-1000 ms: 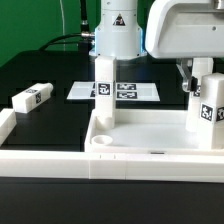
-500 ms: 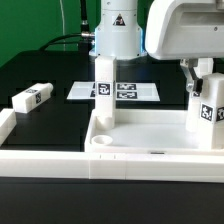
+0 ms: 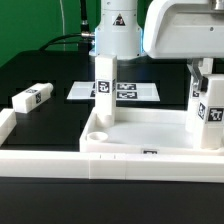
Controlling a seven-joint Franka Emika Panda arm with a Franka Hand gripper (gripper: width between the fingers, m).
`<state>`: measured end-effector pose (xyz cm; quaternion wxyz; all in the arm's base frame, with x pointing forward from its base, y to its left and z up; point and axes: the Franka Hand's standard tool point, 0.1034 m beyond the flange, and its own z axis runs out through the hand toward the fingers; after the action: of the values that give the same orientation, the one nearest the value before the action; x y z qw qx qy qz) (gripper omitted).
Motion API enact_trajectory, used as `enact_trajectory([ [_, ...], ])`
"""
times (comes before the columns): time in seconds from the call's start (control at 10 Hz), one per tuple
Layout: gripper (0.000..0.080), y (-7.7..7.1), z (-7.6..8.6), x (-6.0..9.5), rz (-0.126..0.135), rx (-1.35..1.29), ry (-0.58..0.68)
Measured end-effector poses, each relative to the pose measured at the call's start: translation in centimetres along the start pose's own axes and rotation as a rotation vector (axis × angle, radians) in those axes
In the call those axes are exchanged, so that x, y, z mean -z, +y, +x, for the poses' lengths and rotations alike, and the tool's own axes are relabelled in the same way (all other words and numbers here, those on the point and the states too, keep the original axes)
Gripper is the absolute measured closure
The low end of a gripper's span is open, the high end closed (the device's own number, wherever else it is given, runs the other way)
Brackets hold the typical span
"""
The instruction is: Assemble desk
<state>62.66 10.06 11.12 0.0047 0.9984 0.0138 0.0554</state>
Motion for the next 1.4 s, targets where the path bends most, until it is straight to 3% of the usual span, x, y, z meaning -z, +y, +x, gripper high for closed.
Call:
enact_trajectory([
  [0.9,0.0509,-0.2,-0.13,-0.04,0.036,-0.893,-0.017],
  [1.4,0.0509,-0.28,-0.15,-0.01,0.042,-1.165,-0.03],
])
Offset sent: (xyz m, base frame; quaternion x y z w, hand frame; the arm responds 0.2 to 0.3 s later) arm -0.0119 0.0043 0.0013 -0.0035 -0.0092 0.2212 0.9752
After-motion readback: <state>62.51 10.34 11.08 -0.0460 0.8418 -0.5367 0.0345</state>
